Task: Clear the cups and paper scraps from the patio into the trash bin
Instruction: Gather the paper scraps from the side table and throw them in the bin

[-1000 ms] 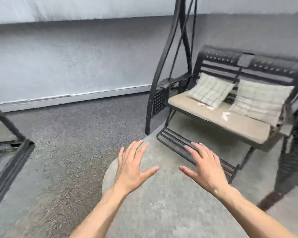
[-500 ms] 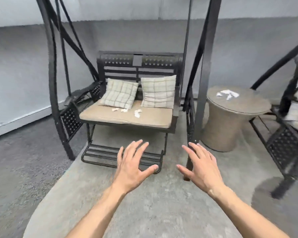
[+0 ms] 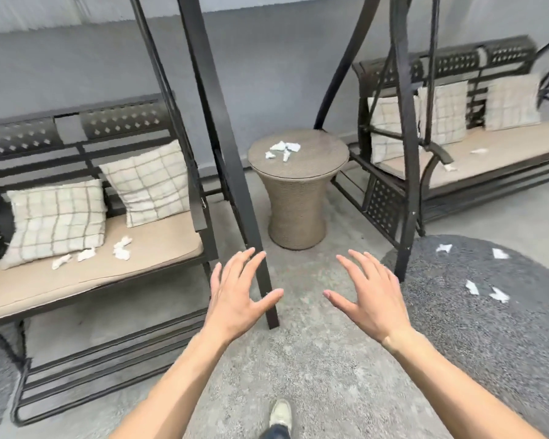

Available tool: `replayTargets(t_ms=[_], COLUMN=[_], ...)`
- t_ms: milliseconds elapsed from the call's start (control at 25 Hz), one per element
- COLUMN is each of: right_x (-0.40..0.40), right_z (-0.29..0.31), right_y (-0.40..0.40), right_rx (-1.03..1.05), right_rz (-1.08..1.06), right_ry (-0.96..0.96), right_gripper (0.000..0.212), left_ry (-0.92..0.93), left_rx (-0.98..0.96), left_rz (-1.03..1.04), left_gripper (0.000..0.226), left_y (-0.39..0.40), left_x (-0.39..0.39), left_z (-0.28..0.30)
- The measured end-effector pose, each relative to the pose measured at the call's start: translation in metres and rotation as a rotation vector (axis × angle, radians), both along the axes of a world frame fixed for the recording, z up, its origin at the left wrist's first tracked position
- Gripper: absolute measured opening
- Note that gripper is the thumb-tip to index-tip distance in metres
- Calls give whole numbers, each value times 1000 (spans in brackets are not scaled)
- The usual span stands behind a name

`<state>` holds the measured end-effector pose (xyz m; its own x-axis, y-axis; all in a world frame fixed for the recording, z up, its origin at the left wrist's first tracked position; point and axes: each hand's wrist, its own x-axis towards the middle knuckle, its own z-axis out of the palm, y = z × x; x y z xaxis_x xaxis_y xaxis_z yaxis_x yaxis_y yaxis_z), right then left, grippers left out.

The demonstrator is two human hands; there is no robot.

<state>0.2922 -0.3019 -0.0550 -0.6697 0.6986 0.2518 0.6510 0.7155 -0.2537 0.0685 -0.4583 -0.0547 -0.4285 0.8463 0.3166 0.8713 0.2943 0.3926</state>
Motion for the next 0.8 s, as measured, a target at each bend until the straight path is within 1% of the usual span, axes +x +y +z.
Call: replayTargets(t_ms=[400, 600, 800], right_x=[-75, -90, -101], right_z=[-3, -10, -24], right_y=[124, 187, 282], right_rx=[-18, -27, -27], right_rz=[-166, -215, -205], right_ry=[-36, -35, -43], right_gripper=[77, 76, 76], left_ry=[-31, -43, -38], left_rx=[-27, -46, -40], left_rz=[-125, -172, -166], left_gripper=[78, 77, 76], left_y=[169, 242, 337], left_x=[-90, -111, -121], left_z=[-11, -20, -33])
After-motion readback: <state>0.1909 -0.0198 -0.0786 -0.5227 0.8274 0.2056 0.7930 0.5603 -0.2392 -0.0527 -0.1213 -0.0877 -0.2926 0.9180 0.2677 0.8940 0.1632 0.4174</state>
